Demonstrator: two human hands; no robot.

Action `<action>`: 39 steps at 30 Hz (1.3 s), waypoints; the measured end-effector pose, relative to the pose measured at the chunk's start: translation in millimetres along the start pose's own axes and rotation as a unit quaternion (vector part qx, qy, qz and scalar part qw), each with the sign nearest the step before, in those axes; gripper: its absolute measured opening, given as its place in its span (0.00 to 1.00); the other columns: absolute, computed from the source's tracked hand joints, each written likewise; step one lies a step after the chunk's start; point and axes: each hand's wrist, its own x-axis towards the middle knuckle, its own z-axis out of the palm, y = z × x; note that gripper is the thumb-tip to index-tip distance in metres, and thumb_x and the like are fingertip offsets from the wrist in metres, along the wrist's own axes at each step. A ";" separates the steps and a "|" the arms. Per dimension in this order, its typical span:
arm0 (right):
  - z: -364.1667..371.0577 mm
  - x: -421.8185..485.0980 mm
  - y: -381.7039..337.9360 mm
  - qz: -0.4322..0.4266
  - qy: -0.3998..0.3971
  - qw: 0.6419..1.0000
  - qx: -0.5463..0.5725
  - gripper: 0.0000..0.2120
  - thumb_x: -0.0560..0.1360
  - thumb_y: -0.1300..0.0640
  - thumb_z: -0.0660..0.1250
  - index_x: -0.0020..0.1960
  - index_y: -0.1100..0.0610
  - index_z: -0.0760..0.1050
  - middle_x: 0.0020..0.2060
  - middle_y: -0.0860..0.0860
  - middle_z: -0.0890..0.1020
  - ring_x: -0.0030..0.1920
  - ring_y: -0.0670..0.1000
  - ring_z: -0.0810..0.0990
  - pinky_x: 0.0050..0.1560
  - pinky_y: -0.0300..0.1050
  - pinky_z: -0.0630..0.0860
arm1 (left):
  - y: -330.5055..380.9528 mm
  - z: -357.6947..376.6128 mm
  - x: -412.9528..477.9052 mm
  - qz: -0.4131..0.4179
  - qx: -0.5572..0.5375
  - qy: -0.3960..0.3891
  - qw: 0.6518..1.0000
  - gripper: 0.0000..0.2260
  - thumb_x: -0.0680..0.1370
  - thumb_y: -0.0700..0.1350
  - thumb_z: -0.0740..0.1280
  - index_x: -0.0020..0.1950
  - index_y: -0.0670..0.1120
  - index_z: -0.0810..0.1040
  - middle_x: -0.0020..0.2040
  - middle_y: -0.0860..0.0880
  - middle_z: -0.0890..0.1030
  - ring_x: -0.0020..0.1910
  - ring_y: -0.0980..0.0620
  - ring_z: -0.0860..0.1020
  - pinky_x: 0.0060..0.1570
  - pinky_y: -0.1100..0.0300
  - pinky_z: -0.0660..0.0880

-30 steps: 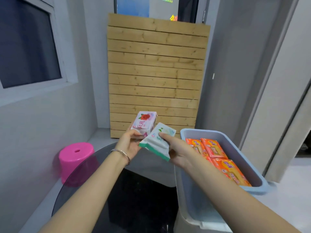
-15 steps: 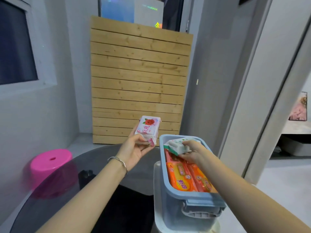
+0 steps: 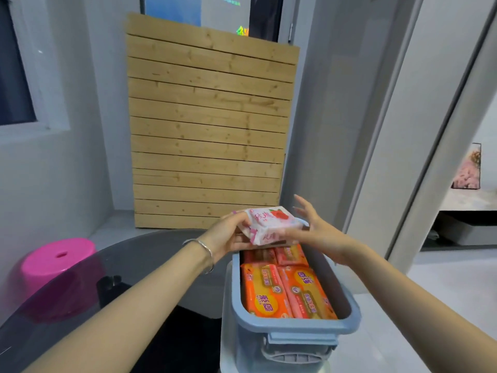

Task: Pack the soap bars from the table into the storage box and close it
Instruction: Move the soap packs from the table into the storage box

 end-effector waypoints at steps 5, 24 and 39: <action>-8.6 3.3 23.2 -0.027 -0.051 0.991 -0.122 0.31 0.67 0.52 0.76 0.66 0.49 0.66 0.56 0.47 0.80 0.52 0.46 0.82 0.50 0.38 0.81 | 6.5 17.8 14.0 0.067 0.268 0.074 0.958 0.09 0.74 0.46 0.63 0.52 0.47 0.76 0.35 0.51 0.80 0.28 0.56 0.78 0.30 0.63 0.74; 8.1 26.8 37.0 -0.089 0.006 0.926 -0.366 0.44 0.65 0.30 0.66 0.76 0.40 0.54 0.76 0.45 0.56 0.76 0.48 0.55 0.75 0.53 0.55 | -27.8 -13.7 33.4 -0.003 0.540 0.039 0.841 0.25 0.76 0.59 0.57 0.73 0.60 0.59 0.78 0.48 0.51 0.76 0.44 0.53 0.75 0.49 0.54; -0.8 -1.6 42.5 0.073 0.202 0.977 0.013 0.30 0.74 0.43 0.65 0.73 0.50 0.64 0.71 0.48 0.70 0.69 0.52 0.71 0.70 0.50 0.66 | -41.2 -7.1 48.4 -0.042 0.163 0.148 0.975 0.15 0.75 0.52 0.66 0.52 0.42 0.72 0.41 0.50 0.79 0.34 0.57 0.75 0.22 0.71 0.72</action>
